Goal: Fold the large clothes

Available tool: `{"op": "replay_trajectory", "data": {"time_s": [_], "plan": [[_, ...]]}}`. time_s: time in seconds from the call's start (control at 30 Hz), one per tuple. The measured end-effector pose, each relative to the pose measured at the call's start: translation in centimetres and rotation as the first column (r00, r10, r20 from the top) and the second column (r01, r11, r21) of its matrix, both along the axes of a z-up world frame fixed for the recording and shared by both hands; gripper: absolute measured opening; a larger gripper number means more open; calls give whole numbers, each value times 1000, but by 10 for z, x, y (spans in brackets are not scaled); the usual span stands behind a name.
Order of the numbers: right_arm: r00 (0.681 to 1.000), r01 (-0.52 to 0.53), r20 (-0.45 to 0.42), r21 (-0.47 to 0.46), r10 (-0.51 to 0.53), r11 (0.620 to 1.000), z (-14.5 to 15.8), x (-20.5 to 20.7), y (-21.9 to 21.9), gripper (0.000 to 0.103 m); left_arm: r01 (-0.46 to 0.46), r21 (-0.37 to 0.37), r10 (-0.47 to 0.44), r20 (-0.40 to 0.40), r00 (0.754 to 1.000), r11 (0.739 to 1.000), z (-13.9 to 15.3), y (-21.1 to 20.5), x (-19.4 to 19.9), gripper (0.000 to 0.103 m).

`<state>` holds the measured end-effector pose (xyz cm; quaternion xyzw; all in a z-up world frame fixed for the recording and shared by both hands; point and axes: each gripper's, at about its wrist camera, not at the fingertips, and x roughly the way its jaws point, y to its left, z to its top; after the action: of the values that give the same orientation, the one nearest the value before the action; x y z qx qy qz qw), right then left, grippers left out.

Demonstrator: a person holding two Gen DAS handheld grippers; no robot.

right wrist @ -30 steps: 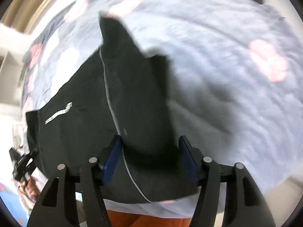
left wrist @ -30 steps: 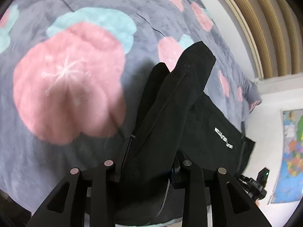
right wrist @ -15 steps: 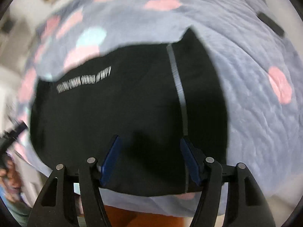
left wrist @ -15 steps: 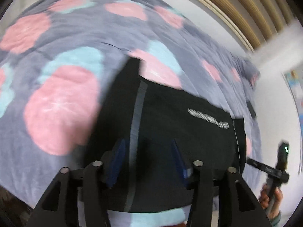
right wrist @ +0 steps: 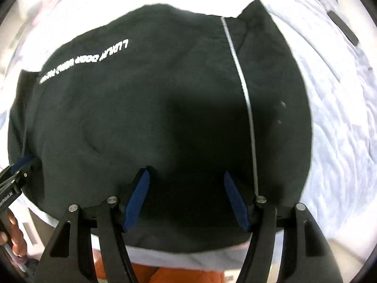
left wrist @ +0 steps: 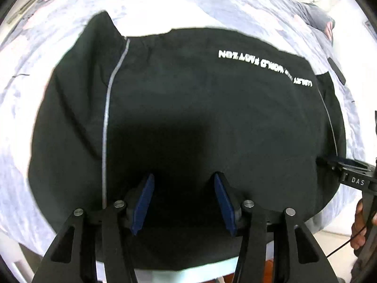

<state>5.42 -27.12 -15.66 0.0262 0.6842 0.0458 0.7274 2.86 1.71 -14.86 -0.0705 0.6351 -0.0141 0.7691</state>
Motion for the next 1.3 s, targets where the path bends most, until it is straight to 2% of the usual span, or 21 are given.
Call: {"op": "replay_trajectory", "data": {"time_s": [0.2,0.43,0.7,0.87,1.13,1.3], "plan": [[997,10,81,18,-12,1000,57,-5,1,68,-14,67,8,84,996,998,64,-9,0,55],[971,-4,239,11,2,1000,148,-10,11,68,-40,142,12,194,981,989,157,-36,-4,58],[947,-10,322,29,0,1000,195,-10,8,68,-118,214,45,317,947,970,223,-62,-16,64],[932,-39,359,-6,38,999,203,-12,19,68,-135,258,39,345,938,957,237,-74,-20,65],[932,-66,357,-2,62,998,200,-18,24,68,-133,246,34,370,928,960,241,-93,-26,65],[937,-67,345,-1,63,998,193,-18,23,68,-120,244,26,360,933,962,238,-101,-26,66]]}}
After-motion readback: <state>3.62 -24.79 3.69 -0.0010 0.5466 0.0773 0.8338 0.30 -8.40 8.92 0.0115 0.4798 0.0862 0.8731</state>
